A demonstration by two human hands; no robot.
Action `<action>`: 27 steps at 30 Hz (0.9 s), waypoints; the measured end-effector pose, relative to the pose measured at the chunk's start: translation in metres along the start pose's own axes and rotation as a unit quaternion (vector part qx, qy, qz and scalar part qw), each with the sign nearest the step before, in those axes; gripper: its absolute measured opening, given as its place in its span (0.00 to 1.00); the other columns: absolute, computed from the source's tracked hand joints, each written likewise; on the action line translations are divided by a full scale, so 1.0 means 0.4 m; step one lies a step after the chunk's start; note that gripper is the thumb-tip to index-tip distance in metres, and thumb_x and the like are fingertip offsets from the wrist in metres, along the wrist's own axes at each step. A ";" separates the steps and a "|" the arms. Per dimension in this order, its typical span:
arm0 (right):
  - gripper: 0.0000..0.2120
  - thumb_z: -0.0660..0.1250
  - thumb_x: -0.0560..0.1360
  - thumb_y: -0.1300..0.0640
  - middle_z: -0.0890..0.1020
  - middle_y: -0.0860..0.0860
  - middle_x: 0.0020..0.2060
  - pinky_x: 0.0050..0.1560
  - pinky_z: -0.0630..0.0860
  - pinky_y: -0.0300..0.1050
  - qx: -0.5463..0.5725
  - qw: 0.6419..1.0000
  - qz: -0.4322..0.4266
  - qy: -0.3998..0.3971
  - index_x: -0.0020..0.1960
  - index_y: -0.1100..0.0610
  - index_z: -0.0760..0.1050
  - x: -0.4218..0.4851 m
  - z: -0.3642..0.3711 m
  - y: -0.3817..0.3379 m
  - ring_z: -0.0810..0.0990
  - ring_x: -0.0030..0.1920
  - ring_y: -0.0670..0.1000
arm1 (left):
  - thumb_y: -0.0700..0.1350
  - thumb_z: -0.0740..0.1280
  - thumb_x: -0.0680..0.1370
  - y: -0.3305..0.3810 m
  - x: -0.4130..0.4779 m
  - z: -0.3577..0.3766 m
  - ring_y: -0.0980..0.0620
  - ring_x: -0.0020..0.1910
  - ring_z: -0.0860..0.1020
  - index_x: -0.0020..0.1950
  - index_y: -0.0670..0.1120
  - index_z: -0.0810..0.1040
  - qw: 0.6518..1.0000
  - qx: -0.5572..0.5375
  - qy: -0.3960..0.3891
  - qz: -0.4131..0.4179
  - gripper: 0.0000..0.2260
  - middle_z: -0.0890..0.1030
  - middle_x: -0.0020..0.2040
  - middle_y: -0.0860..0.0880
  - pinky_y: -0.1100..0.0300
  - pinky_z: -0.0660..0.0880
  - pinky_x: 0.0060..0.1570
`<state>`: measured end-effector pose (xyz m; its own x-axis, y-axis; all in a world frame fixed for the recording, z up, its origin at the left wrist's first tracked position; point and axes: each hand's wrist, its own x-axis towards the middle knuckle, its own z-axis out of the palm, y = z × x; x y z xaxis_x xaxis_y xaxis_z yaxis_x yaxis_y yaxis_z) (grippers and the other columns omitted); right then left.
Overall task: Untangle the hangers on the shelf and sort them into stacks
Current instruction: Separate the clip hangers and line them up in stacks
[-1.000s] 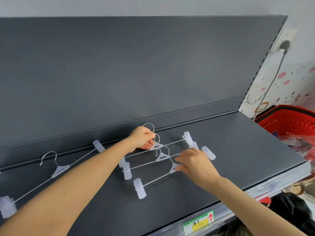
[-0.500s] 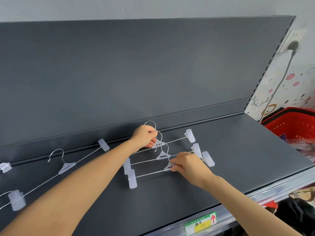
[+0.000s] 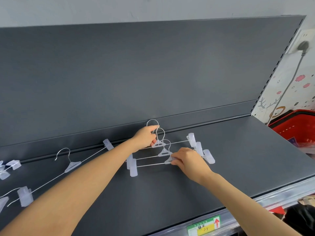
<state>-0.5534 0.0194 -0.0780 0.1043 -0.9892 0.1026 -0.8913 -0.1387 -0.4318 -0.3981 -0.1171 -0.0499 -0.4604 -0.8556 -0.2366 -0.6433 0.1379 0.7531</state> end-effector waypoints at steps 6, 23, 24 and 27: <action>0.13 0.62 0.78 0.54 0.70 0.48 0.34 0.39 0.67 0.34 -0.001 1.000 0.002 -0.030 0.35 0.54 0.68 -0.012 -0.018 -0.012 0.68 0.35 0.47 | 0.36 0.57 0.80 -0.012 -0.018 0.014 0.49 0.36 0.75 0.73 0.48 0.63 0.999 -0.014 -0.020 -0.022 0.21 0.78 0.44 0.42 0.61 0.74 0.38; 0.18 0.60 0.79 0.55 0.59 0.50 0.26 0.31 0.60 0.38 -0.002 0.997 0.035 -0.062 0.33 0.61 0.62 -0.055 -0.092 -0.034 0.60 0.30 0.48 | 0.30 0.70 0.71 -0.056 -0.074 0.010 0.51 0.36 0.78 0.71 0.41 0.63 0.994 -0.088 -0.035 -0.053 0.31 0.80 0.42 0.44 0.63 0.76 0.35; 0.19 0.61 0.79 0.55 0.59 0.50 0.26 0.30 0.58 0.40 0.008 0.998 0.037 -0.059 0.33 0.63 0.62 -0.056 -0.087 -0.026 0.59 0.29 0.49 | 0.30 0.69 0.71 -0.059 -0.074 0.009 0.51 0.35 0.78 0.70 0.41 0.65 0.995 -0.083 -0.030 -0.054 0.30 0.80 0.41 0.44 0.64 0.74 0.34; 0.18 0.62 0.78 0.54 0.60 0.50 0.26 0.30 0.56 0.41 0.006 0.998 0.049 -0.048 0.34 0.64 0.65 -0.064 -0.082 -0.011 0.59 0.29 0.49 | 0.30 0.68 0.71 -0.065 -0.076 0.005 0.52 0.33 0.76 0.68 0.41 0.67 0.996 -0.075 -0.017 -0.056 0.27 0.80 0.40 0.44 0.66 0.72 0.31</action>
<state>-0.5664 0.0470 -0.0492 0.0583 -0.9979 -0.0269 -0.8938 -0.0401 -0.4467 -0.3686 -0.0935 -0.0636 -0.4140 -0.8432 -0.3428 -0.5945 -0.0346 0.8033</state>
